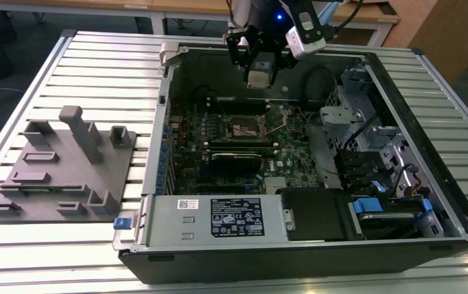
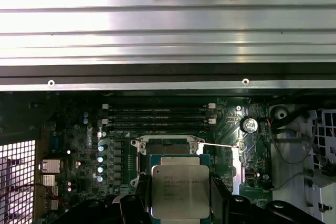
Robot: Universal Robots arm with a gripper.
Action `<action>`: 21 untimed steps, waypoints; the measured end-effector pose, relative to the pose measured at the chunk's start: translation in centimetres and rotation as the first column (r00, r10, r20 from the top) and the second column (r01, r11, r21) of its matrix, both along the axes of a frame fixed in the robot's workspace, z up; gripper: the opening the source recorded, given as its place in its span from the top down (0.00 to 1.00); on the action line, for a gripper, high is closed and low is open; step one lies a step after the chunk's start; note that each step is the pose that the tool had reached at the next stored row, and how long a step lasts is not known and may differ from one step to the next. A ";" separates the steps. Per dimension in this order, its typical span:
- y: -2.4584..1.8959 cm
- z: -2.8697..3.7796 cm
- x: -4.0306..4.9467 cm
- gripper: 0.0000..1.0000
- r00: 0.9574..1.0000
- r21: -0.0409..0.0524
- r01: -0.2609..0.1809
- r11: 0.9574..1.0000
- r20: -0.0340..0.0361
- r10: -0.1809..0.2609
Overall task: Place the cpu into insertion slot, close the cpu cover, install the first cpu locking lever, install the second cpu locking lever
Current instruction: 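Place the cpu into insertion slot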
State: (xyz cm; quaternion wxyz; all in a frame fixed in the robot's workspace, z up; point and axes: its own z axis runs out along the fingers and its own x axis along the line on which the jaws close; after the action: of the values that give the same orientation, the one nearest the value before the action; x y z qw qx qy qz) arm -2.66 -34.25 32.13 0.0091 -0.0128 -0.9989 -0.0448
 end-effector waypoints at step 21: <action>0.00 -1.35 -0.04 0.46 1.000 0.000 0.000 1.000 0.000 0.000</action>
State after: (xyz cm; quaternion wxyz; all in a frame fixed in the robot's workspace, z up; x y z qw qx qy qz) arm -2.70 -34.24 30.78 0.0091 -0.0126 -0.9989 -0.0448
